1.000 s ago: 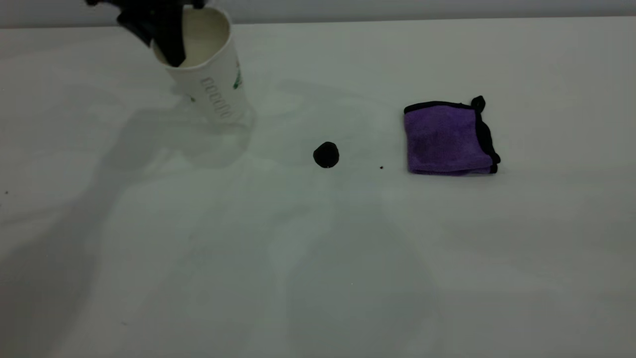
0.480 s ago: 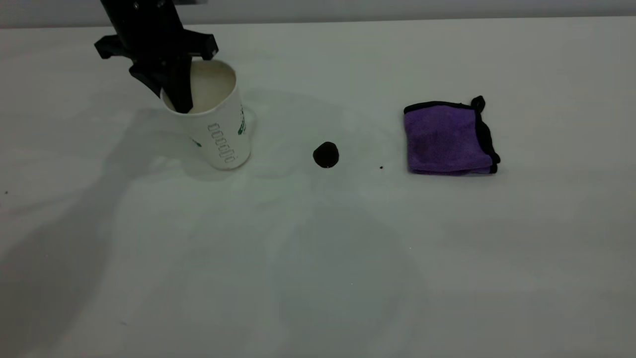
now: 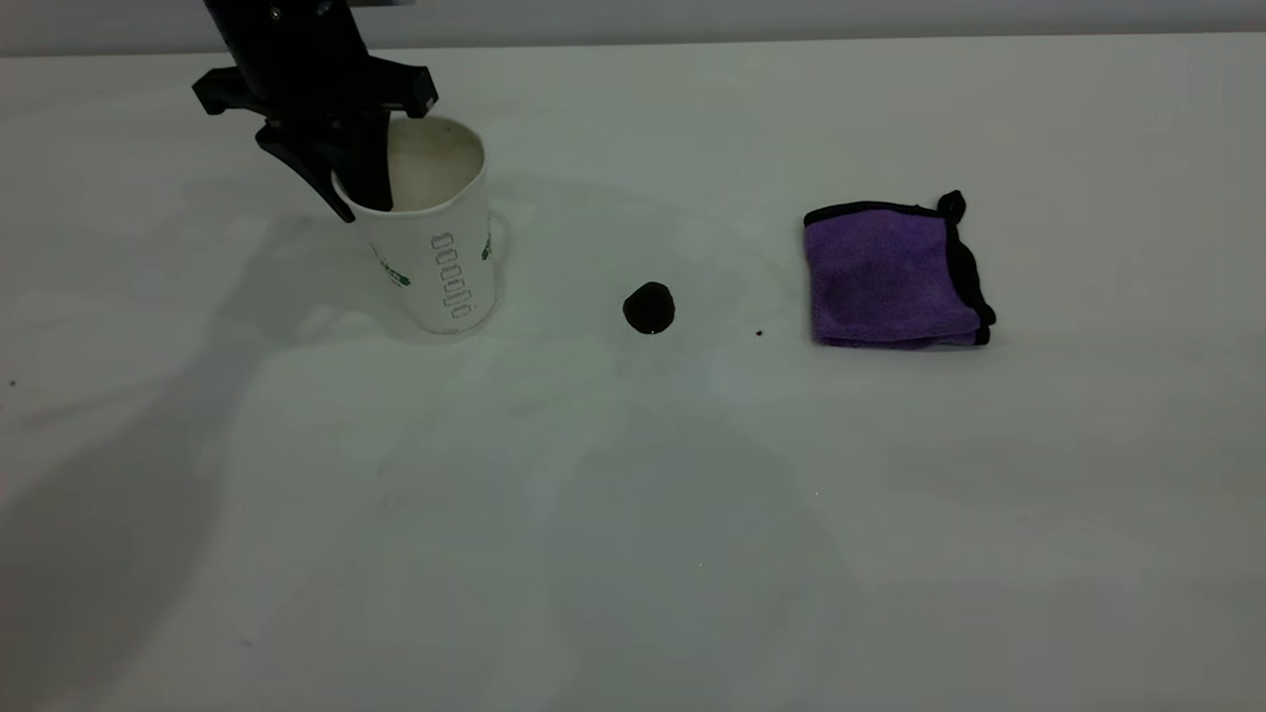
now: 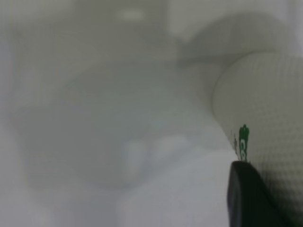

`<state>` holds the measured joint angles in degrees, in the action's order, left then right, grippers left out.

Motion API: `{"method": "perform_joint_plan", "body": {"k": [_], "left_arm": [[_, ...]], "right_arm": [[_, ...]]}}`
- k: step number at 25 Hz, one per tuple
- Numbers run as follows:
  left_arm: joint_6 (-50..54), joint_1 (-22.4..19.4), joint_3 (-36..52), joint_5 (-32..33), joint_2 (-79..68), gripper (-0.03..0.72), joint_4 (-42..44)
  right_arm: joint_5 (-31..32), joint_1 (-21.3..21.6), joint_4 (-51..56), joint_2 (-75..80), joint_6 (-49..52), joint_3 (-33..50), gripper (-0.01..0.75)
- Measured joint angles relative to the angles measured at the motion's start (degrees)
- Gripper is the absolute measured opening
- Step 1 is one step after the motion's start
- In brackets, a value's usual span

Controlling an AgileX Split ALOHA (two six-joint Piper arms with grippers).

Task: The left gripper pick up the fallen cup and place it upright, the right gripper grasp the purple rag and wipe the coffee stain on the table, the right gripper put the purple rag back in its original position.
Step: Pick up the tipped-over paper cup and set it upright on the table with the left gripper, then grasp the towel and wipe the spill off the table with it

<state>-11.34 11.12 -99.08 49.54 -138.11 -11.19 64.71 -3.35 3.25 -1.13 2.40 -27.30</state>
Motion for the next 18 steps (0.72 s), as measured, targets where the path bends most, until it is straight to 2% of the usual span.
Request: {"method": "perform_joint_plan", "body": {"k": [4,7,11,18], "left_arm": [[0.00,0.00,-0.17,0.00,0.00,0.325,0.00],[0.00,0.00,-1.44,1.18,0.27,0.378,0.00],[0.00,0.18,-4.42,4.15,2.94,0.398,0.06],[0.73,2.68,-10.69,14.25,11.52,0.401,0.24]], "right_arm": [[0.00,0.00,0.00,0.00,-0.05,0.00,0.391],[0.00,0.00,0.00,0.00,0.01,0.00,0.391],[0.00,0.00,0.00,0.00,0.01,0.00,0.391],[0.00,0.00,0.05,0.00,0.01,0.00,0.391]]}}
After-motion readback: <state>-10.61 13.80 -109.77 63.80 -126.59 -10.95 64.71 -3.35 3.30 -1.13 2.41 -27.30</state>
